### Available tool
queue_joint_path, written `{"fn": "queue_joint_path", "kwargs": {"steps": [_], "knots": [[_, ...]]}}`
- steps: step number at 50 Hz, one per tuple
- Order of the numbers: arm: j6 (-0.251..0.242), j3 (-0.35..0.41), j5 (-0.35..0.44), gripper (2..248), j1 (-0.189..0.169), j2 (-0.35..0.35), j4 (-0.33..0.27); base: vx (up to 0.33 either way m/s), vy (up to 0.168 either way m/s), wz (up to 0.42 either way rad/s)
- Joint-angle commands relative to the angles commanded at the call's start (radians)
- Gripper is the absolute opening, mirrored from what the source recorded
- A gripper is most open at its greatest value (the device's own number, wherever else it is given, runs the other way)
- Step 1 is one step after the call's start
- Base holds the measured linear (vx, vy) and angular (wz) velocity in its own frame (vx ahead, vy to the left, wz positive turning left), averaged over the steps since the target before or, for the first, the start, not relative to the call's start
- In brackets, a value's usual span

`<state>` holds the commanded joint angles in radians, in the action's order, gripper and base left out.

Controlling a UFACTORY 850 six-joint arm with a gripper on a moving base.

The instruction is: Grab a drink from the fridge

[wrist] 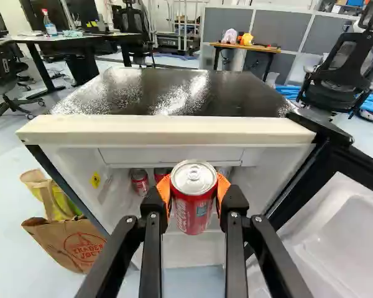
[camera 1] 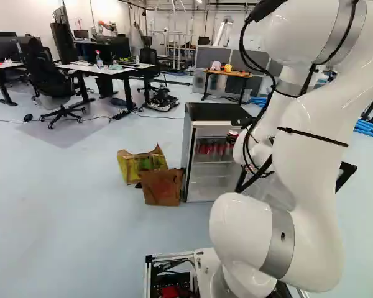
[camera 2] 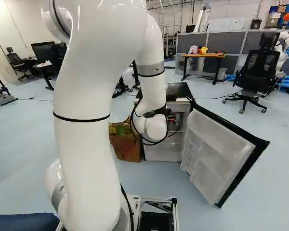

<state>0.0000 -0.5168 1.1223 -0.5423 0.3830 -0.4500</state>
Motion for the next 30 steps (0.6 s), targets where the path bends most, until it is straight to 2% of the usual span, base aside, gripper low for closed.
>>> {"fn": "queue_joint_path", "kwargs": {"steps": [30], "knots": [[0.000,0.052,-0.041,94,0.039,-0.116,0.101,0.000,0.000,0.000]]}}
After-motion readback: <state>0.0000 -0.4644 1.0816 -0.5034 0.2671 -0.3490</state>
